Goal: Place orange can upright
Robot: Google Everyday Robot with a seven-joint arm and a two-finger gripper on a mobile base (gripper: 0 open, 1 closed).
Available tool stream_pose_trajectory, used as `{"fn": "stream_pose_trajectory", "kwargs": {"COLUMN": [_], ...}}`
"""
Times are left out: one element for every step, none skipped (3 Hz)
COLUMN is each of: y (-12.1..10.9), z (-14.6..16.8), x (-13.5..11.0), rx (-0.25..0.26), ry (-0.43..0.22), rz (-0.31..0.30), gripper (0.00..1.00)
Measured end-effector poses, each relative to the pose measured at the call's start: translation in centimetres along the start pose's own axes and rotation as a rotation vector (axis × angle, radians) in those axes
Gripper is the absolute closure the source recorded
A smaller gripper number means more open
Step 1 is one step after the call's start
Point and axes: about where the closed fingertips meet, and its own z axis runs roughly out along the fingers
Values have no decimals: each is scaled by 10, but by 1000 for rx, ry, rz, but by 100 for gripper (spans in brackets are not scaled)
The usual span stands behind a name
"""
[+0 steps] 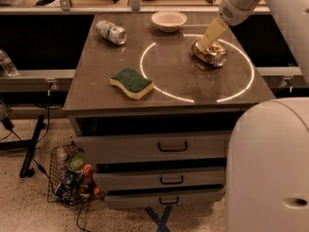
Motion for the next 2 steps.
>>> {"fn": "stream_pose_trajectory", "kwargs": {"y": [6,17], "z": [27,46], "x": [3,2], "rx": [-16,-37], "ry": [64,119], "rz": [5,-18], "gripper": [0,2]}}
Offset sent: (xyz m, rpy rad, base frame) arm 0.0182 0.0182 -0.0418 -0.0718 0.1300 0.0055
